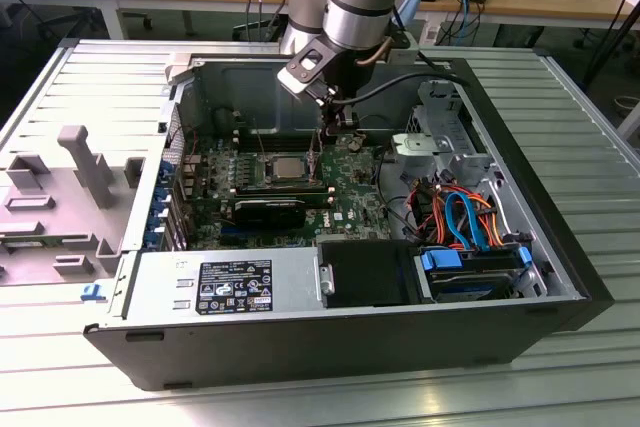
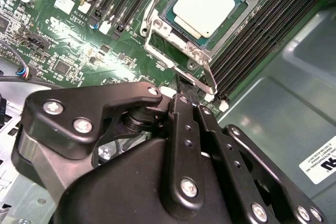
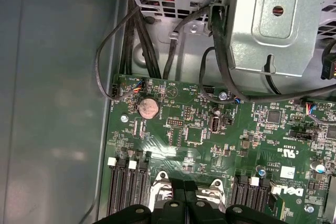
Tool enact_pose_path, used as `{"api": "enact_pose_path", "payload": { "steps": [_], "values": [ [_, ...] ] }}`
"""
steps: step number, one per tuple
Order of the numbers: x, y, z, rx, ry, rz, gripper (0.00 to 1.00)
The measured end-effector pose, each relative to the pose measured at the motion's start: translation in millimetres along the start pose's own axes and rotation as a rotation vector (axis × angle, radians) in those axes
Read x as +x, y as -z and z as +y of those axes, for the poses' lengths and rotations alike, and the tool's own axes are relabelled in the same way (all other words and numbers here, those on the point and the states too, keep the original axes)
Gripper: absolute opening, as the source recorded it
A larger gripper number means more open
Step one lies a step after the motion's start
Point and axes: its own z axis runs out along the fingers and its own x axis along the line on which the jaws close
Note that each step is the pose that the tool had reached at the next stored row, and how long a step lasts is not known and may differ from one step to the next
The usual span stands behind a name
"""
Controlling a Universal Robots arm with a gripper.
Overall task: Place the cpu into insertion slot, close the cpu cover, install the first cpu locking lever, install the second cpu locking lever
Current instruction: 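Close the cpu cover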
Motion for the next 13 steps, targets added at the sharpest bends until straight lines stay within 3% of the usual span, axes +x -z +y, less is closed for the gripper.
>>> {"api": "enact_pose_path", "payload": {
  "steps": [13],
  "values": [
    [0.4, -0.2, -2.8, 0.0, 0.0, 0.0, 0.11]
  ]
}}
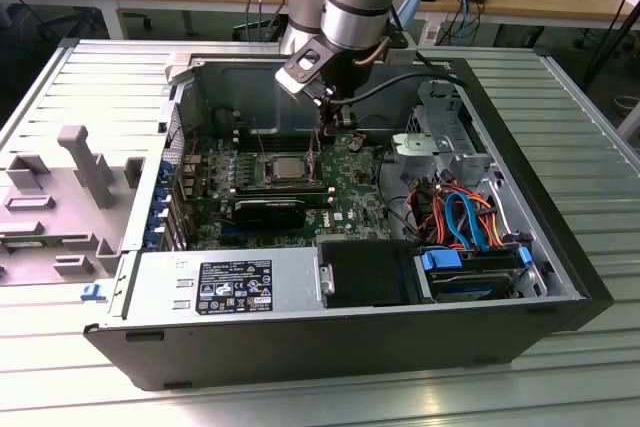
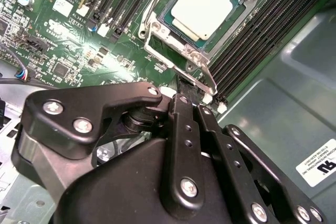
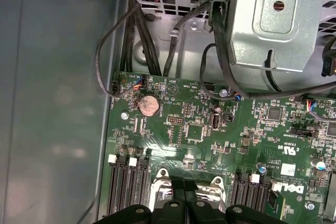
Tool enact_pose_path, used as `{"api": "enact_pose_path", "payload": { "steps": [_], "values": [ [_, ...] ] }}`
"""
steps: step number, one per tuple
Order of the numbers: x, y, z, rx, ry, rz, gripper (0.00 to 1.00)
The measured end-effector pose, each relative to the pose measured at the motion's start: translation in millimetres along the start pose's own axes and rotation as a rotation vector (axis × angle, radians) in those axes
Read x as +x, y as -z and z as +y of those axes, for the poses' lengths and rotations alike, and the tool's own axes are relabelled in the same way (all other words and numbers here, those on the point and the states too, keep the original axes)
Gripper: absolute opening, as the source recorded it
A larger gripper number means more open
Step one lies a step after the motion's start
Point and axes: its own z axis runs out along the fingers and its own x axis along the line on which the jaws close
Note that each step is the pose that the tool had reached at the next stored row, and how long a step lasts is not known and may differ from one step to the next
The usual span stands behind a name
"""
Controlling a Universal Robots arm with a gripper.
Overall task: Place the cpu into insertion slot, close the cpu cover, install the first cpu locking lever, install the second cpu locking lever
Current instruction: 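Close the cpu cover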
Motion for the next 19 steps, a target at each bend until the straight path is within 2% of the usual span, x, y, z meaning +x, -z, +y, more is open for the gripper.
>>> {"api": "enact_pose_path", "payload": {
  "steps": [19],
  "values": [
    [0.6, -0.4, -4.4, 0.0, 0.0, 0.0, 0.11]
  ]
}}
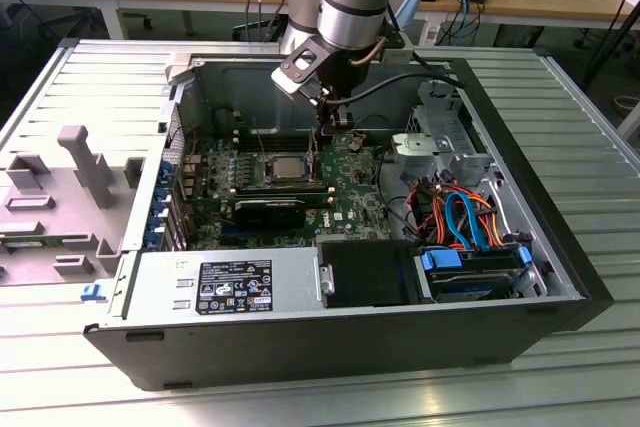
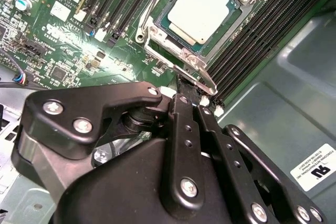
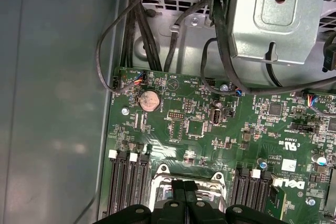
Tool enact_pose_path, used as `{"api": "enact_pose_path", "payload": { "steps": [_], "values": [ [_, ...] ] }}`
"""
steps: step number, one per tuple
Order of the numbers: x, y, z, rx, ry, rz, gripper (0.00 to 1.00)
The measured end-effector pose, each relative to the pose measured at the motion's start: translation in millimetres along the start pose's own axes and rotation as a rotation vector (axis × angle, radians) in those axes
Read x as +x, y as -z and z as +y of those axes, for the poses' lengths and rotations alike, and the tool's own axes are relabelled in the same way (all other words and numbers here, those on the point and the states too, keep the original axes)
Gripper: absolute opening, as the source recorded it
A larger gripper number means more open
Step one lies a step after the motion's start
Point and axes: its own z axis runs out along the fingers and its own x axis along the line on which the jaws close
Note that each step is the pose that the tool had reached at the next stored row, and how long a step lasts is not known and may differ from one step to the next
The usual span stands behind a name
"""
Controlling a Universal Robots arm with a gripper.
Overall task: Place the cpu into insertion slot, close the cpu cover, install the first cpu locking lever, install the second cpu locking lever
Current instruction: 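Close the cpu cover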
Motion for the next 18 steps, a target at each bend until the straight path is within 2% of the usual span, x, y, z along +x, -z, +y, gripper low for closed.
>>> {"api": "enact_pose_path", "payload": {
  "steps": [18],
  "values": [
    [0.5, -0.4, -3.7, 0.0, 0.0, 0.0, 0.11]
  ]
}}
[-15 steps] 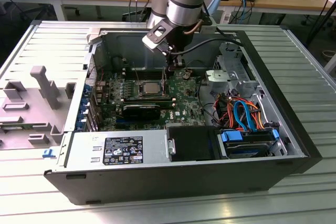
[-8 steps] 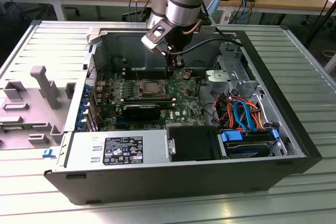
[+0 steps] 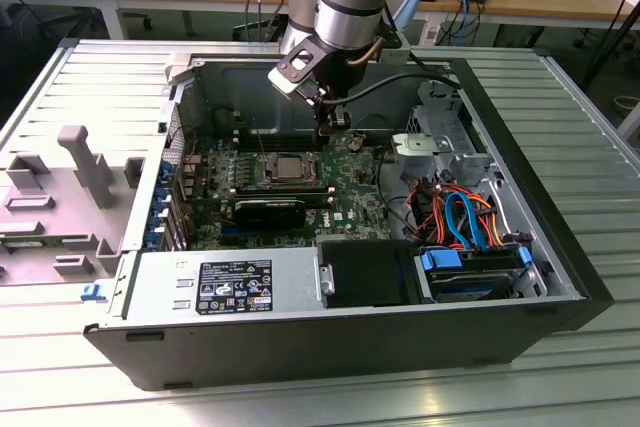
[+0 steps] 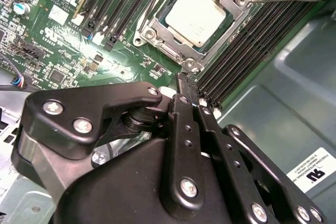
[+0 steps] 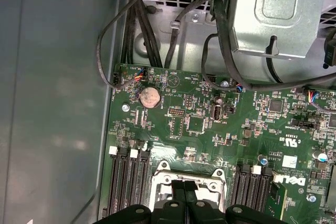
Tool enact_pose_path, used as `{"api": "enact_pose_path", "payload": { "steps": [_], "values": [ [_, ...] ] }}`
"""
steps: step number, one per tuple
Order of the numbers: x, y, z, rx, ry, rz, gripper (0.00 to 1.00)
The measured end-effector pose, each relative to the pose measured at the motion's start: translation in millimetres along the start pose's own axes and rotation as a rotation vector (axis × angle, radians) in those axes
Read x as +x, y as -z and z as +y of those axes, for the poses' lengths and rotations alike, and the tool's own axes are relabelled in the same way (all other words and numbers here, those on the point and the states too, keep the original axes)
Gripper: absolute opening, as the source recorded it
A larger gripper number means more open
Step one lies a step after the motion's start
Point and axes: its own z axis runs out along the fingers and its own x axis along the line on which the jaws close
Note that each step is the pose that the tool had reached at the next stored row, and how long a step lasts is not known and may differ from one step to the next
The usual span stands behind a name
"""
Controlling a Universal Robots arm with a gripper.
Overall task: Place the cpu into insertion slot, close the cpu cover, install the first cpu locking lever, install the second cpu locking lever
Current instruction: 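Close the cpu cover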
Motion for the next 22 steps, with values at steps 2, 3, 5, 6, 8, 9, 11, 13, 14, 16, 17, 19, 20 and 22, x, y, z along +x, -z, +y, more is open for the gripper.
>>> {"api": "enact_pose_path", "payload": {
  "steps": [2, 3, 5, 6, 8, 9, 11, 13, 14, 16, 17, 19, 20, 22],
  "values": [
    [0.1, -0.1, -0.5, 0.0, 0.0, 0.0, 0.11],
    [0.1, -0.1, -0.9, 0.0, 0.0, 0.0, 0.11],
    [0.2, -0.2, -1.4, 0.0, 0.0, 0.0, 0.11],
    [0.2, -0.2, -1.7, 0.0, 0.0, 0.0, 0.11],
    [0.3, -0.3, -2.2, 0.0, 0.0, 0.0, 0.11],
    [0.3, -0.3, -2.4, 0.0, 0.0, 0.0, 0.11],
    [0.4, -0.4, -3.1, 0.0, 0.0, 0.0, 0.11],
    [0.5, -0.5, -3.9, 0.0, 0.0, 0.0001, 0.11],
    [0.5, -0.5, -4.1, 0.0, 0.0, 0.0001, 0.11],
    [0.6, -0.6, -4.7, 0.0, 0.0, 0.0, 0.11],
    [0.7, -0.6, -5.0, 0.0, 0.0, 0.0, 0.11],
    [0.7, -0.7, -5.5, 0.0, 0.0, 0.0, 0.11],
    [0.8, -0.7, -5.6, 0.0, 0.0, 0.0001, 0.11],
    [0.8, -0.8, -6.2, 0.0, 0.0, 0.0, 0.11]
  ]
}}
